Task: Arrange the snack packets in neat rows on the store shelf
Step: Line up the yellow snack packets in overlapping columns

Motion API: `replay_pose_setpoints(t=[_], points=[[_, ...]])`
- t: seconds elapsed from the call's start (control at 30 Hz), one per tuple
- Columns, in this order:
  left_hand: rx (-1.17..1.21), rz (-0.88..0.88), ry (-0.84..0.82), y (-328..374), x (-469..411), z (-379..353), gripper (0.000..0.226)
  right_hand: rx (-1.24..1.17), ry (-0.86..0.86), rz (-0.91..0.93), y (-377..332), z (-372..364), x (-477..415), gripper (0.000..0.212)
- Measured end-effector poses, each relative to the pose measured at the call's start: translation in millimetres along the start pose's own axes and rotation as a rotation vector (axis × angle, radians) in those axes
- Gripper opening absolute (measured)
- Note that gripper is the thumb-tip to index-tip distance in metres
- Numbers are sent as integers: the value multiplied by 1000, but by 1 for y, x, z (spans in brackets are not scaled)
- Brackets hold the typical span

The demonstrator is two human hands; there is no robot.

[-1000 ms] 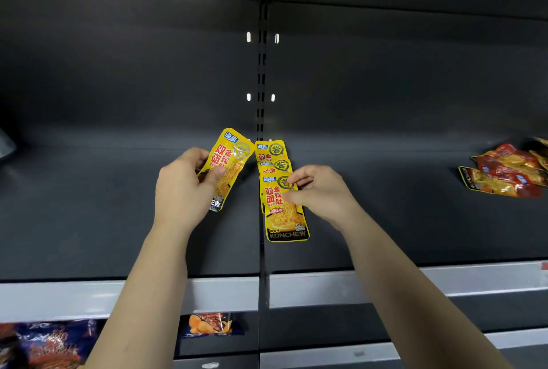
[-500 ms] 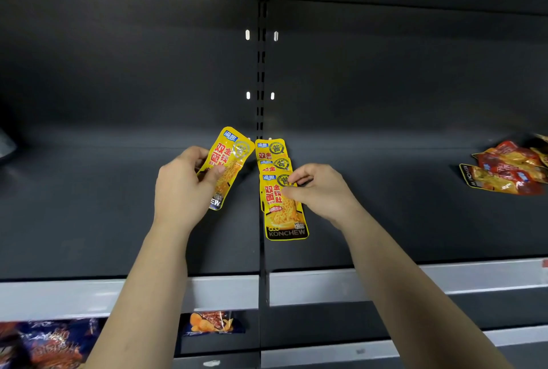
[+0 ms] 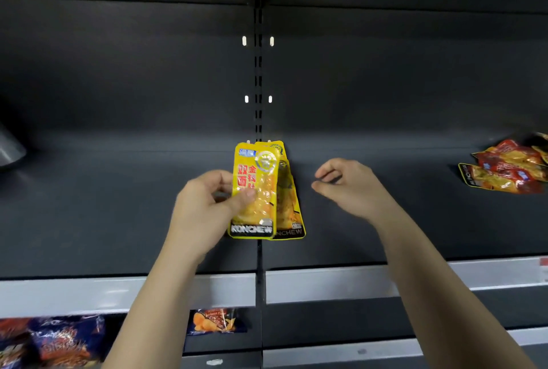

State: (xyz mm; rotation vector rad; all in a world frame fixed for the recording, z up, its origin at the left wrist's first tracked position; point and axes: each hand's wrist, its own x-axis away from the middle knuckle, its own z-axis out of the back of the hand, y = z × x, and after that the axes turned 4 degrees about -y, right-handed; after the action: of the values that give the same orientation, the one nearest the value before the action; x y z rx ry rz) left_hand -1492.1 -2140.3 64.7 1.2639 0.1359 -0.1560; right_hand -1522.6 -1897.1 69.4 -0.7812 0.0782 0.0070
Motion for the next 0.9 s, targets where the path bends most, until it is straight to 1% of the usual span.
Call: replay_pose_setpoints(t=[0.07,0.1,0.17,0.23,0.33,0.43,0.53,0.7,0.8,0.9], points=[[56,14,-52,-2,10,-13,12,22,24,-10,10,8,2,10],[68,25,-70,-4,14,-19,16,26,34,-13,14,11,4,10],[75,51,-96,-6,22,-29,27,14,49,-20,22,16,8,11],[55,71,-106,-7,28,-38,31,-9,56,-31,28,21,12,12],[-113,58,-46,-7,33,-45,26,-32,62,-43,34,24,18,10],[-308,-12,42,-2,38,-47,33,-26,66,-35,37,25,25,9],[-453,-46,61,2,41,-48,30,-8,74,-17,39,25,32,9],[-492,-27,25,-1,40,-47,22,80,142,15,47,20,41,7],[-518,-15,13,0,41,-47,23,194,204,68,53,14,46,9],[-545,3,9,1,41,-47,24,237,231,98,56,11,49,9]])
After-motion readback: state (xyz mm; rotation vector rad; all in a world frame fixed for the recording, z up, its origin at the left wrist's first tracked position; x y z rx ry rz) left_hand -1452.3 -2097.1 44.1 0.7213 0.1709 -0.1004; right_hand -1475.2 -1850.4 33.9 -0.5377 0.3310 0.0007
